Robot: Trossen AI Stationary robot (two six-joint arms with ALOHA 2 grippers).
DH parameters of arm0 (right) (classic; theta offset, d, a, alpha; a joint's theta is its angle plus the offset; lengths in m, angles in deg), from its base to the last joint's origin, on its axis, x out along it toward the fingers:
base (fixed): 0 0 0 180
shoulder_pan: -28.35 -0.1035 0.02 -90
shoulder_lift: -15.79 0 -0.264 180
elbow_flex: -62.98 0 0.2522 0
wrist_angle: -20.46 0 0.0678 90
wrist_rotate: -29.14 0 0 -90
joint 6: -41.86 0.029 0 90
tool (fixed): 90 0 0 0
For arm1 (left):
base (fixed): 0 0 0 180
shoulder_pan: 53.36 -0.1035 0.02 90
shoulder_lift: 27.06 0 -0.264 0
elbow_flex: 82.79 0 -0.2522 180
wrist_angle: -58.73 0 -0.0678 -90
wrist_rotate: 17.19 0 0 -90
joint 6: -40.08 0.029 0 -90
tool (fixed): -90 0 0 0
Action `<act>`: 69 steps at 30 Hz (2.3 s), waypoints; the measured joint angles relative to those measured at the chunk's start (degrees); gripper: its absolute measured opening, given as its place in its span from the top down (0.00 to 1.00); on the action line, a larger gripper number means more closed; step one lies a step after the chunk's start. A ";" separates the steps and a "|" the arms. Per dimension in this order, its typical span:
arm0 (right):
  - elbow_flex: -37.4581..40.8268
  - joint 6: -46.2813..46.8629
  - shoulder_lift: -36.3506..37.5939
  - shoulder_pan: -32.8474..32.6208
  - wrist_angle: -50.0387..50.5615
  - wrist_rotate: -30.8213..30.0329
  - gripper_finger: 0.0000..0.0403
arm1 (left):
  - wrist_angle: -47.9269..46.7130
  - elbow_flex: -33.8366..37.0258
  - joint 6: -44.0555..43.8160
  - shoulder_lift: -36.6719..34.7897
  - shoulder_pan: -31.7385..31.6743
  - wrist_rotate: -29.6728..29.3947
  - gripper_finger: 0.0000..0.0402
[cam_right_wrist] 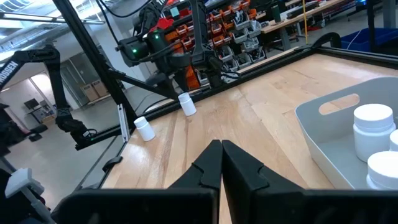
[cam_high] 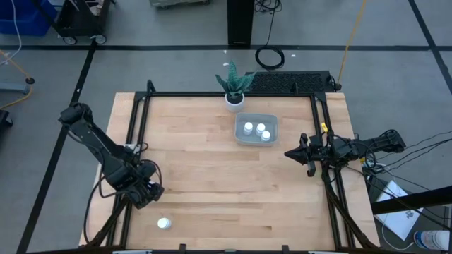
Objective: Pick and place pill bottles into a basket
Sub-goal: Put the white pill bottle into the gray bin
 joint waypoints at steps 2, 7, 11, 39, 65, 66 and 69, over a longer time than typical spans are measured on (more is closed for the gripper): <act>0.00 0.00 0.00 -0.02 0.00 0.00 0.99 | 0.36 0.55 0.00 0.00 0.01 0.01 0.23; 0.00 0.00 0.01 -0.01 0.00 0.00 0.99 | 3.80 2.65 0.07 0.00 0.01 0.02 0.23; 0.00 0.00 0.02 -0.02 0.00 0.00 0.99 | 5.04 3.39 0.17 0.02 0.01 0.55 0.23; 0.00 0.00 0.02 0.00 0.00 0.00 0.99 | 6.31 3.33 3.38 0.00 -1.29 -0.33 0.60; 0.00 0.02 0.02 0.00 0.00 0.00 0.99 | 8.96 3.33 9.43 0.00 -3.83 -1.87 0.81; 0.00 0.00 0.01 -0.02 -0.02 0.02 0.99 | 8.84 3.33 9.66 0.00 -3.83 -2.05 0.81; 0.00 0.00 0.01 0.00 0.00 0.00 0.99 | 8.81 3.33 10.36 0.00 -3.88 -2.41 0.80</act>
